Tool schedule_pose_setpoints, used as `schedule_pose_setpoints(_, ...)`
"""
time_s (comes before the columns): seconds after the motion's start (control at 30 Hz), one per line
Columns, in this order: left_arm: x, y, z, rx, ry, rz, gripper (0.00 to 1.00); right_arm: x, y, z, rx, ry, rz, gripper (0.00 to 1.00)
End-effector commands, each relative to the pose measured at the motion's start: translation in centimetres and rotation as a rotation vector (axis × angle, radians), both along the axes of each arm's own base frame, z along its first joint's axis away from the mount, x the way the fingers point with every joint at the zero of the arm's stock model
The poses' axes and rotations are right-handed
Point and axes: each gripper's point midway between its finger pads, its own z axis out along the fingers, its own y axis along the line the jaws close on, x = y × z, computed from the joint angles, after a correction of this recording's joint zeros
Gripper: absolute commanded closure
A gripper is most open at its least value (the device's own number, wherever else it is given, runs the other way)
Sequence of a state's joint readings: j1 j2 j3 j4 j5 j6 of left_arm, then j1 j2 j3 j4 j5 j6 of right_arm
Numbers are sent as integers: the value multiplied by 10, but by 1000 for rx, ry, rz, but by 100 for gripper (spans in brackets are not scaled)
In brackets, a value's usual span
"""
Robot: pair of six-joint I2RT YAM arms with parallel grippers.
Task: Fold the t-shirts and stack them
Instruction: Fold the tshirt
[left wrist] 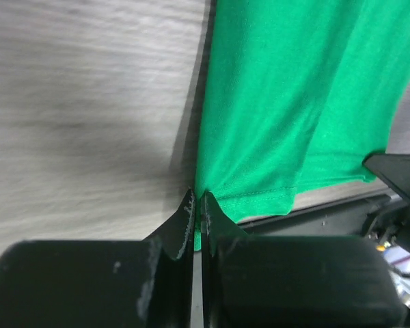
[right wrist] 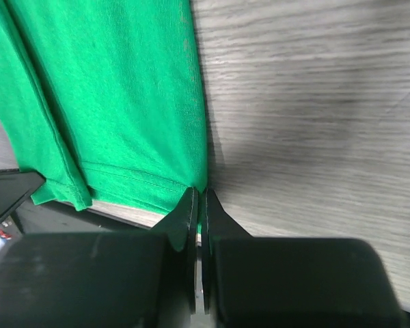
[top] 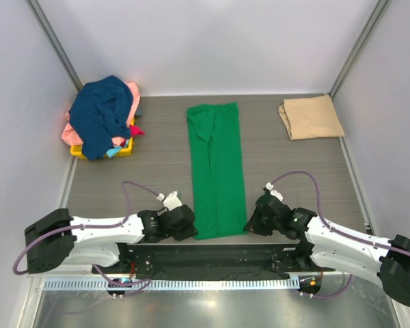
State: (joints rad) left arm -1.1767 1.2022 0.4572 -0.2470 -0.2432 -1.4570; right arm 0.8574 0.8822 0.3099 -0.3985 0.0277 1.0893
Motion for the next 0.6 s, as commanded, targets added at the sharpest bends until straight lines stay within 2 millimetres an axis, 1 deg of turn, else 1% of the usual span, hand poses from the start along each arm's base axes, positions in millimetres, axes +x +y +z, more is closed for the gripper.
schedule_pose_setpoints(0.0, -4, 19, 1, 11, -8, 36, 100, -6, -10, -3, -17, 10, -29, 99)
schedule_pose_setpoints(0.13, -7, 23, 8, 17, -12, 23, 100, -3, -5, 6, 12, -6, -25, 99)
schedule_pose_setpoints(0.17, -6, 21, 14, 8, -20, 22, 100, -3, -4, 10, 19, -12, -23, 99)
schedule_pose_setpoints(0.2, -4, 17, 21, -5, -27, 19, 100, 0, -2, 15, 27, -23, -22, 99)
schedule_pose_setpoints(0.23, -4, 18, 25, 4, -29, 20, 100, 6, 1, 27, 37, -54, -29, 99)
schedule_pose_setpoints(0.27, 2, 13, 40, -15, -58, 22, 100, 10, 2, 34, 40, -72, -34, 99)
schedule_pose_setpoints(0.3, 5, 12, 47, -15, -72, 25, 100, 19, 9, 54, 66, -110, -37, 99)
schedule_pose_setpoints(0.33, 6, 18, 51, 17, -77, 30, 100, 22, 6, 60, 42, -129, -33, 99)
schedule_pose_setpoints(0.37, 16, 12, 73, 5, -124, 42, 100, 30, 3, 68, 13, -159, -49, 99)
schedule_pose_setpoints(0.4, 17, 19, 79, 42, -132, 40, 100, 39, 7, 91, 18, -198, -57, 99)
schedule_pose_setpoints(0.43, 24, 19, 88, 46, -148, 50, 100, 45, 6, 100, -2, -227, -47, 99)
schedule_pose_setpoints(0.47, 33, 13, 111, 19, -177, 55, 100, 55, 5, 104, -44, -246, -60, 99)
schedule_pose_setpoints(0.5, 37, 15, 116, 49, -195, 33, 100, 66, 12, 128, -27, -292, -61, 99)
schedule_pose_setpoints(0.53, 49, 19, 123, 57, -203, 55, 100, 72, 11, 132, -60, -305, -46, 99)
schedule_pose_setpoints(0.57, 58, 15, 140, 42, -224, 56, 100, 79, 12, 139, -73, -319, -44, 99)
